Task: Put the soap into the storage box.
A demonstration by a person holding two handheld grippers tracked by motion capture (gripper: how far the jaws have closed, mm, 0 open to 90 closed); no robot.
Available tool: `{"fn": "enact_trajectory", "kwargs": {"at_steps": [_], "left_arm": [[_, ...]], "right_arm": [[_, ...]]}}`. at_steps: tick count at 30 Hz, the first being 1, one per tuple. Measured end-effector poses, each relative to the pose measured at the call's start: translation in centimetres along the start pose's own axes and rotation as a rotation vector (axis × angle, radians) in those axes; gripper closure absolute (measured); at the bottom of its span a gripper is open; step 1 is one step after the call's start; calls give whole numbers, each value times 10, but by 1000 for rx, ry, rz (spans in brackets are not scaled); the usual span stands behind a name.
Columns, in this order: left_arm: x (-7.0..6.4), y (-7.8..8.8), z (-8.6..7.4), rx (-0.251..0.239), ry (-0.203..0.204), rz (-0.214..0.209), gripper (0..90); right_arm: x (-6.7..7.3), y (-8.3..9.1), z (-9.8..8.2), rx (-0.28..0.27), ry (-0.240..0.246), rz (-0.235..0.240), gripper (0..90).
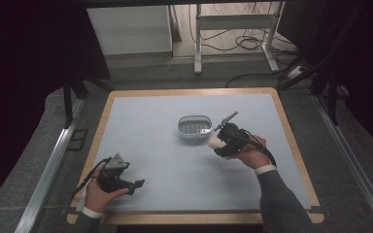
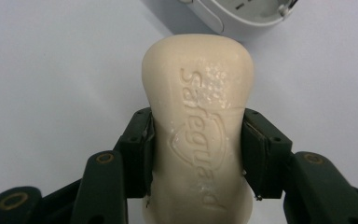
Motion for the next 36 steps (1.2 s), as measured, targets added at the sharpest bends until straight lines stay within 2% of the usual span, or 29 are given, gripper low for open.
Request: {"fn": "enact_trajectory", "kwargs": {"at_steps": [10,13,16,24,36], "left_arm": [[-1,-1,-1,8,-4,-1,81],[-1,-1,-1,7,-4,-2,81],[-1,-1,-1,7,-4,-3,81],[-1,-2,-1,9,-7,-4,81],[-2,-2,-1,9,-9,-5,81]], "right_arm": [[-7,-1,14,6,20,-10,493],[-9,-3,18,-5,21,17,493],[-12,-4,22,7,30,1,493],[-15,-7,33,18,63,6,493],[-25,-7,47,1,71,-7,493]]}}
Point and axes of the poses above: each handheld gripper's, and its own axes: y roughly backward along the jaws, z roughly out of its top, x roughly to its left, the point moved 9 cm from there along -y, roughly forward along the jaws, and after that the axes turned 15 degrees about z, right-handed, at the moved point
